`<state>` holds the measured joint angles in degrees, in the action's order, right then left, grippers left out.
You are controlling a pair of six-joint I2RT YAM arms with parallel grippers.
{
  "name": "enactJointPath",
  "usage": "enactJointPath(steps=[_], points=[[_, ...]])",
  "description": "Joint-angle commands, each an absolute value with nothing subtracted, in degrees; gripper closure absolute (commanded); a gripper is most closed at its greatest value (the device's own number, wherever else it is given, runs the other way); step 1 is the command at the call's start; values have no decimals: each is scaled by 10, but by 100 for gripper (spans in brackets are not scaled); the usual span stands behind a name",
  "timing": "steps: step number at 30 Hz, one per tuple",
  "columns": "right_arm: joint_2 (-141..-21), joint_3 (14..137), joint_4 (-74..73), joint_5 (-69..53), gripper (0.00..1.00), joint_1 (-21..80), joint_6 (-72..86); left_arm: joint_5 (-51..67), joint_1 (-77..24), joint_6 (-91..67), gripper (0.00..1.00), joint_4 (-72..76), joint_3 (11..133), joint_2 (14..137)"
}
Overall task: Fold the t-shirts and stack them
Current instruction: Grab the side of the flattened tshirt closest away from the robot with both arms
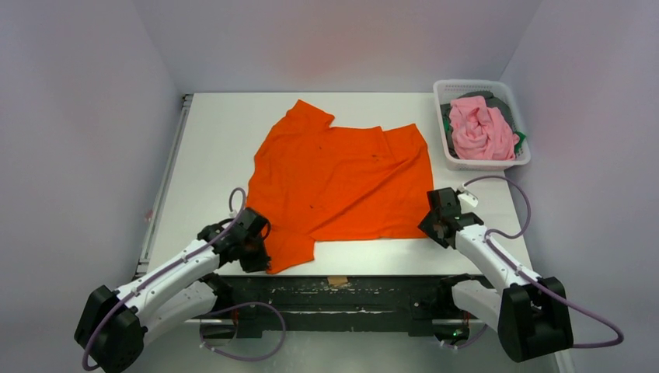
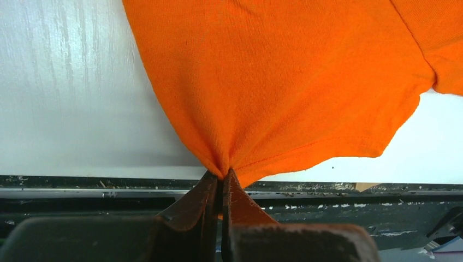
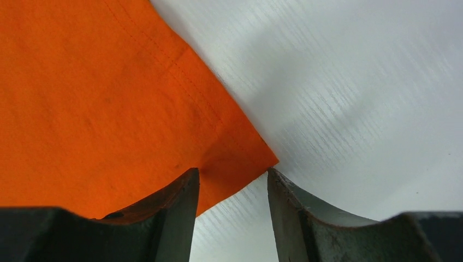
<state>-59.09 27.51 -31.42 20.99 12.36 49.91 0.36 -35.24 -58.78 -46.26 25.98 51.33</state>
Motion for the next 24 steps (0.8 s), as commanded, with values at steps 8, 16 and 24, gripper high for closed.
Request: enactJointPath(steps=[8,16,24], points=[[-577,254,-313,205,65,121,519,5,-363,-601,100,-477,266,511],[-582,242,-314,214,100,121,529,7,-364,-595,100,-490,269,494],[-456,250,-457,200,100,122,530,31,-367,-598,100,-505,249,433]])
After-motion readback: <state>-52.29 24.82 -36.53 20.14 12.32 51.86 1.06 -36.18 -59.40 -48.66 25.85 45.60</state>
